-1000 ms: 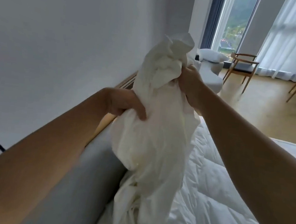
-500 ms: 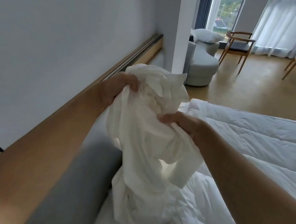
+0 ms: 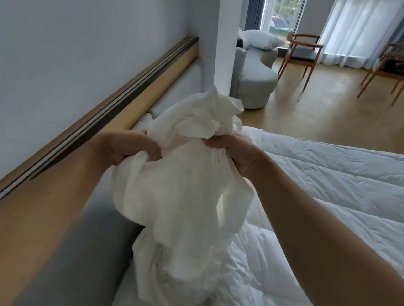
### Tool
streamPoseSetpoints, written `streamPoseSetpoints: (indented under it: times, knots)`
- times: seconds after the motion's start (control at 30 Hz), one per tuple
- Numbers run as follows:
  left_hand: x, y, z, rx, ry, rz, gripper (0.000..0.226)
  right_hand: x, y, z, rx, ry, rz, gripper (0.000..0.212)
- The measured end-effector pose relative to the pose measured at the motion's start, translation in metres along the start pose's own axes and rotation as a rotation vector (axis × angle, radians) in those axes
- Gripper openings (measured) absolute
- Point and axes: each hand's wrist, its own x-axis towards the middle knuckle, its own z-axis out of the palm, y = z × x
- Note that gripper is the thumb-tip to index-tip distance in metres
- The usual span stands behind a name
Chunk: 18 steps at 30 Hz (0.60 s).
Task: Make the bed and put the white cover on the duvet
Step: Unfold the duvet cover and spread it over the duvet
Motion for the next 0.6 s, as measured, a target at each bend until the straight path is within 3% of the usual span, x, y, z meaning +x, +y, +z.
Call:
streamPoseSetpoints:
  times: [0.07,0.17,0.2,0.3,0.33,0.4,0.6]
  knots:
    - [0.002,-0.007,0.006,-0.119,-0.022,0.015,0.114,0.003,-0.002,0.002,0.003,0.072,-0.025,0.044]
    - [-0.008,-0.009,0.020,-0.318,-0.106,-0.005,0.083,0.005,-0.004,0.006,-0.028,0.109,-0.028,0.053]
    - [-0.010,-0.011,0.022,-0.303,-0.135,-0.024,0.076,0.007,-0.004,0.006,-0.046,0.103,-0.024,0.051]
    - [-0.008,-0.016,0.024,-0.077,-0.258,-0.127,0.094,0.006,0.000,0.007,-0.076,0.064,-0.020,0.029]
    - [-0.009,-0.016,0.025,-0.045,-0.289,-0.144,0.091,0.005,0.001,0.006,-0.078,0.054,-0.031,0.029]
    - [-0.010,-0.016,0.025,-0.074,-0.263,-0.135,0.080,0.005,0.002,0.006,-0.071,0.046,-0.046,0.035]
    - [-0.007,-0.019,0.017,-0.292,-0.180,-0.006,0.088,0.005,-0.001,-0.004,-0.054,0.070,-0.074,0.051]
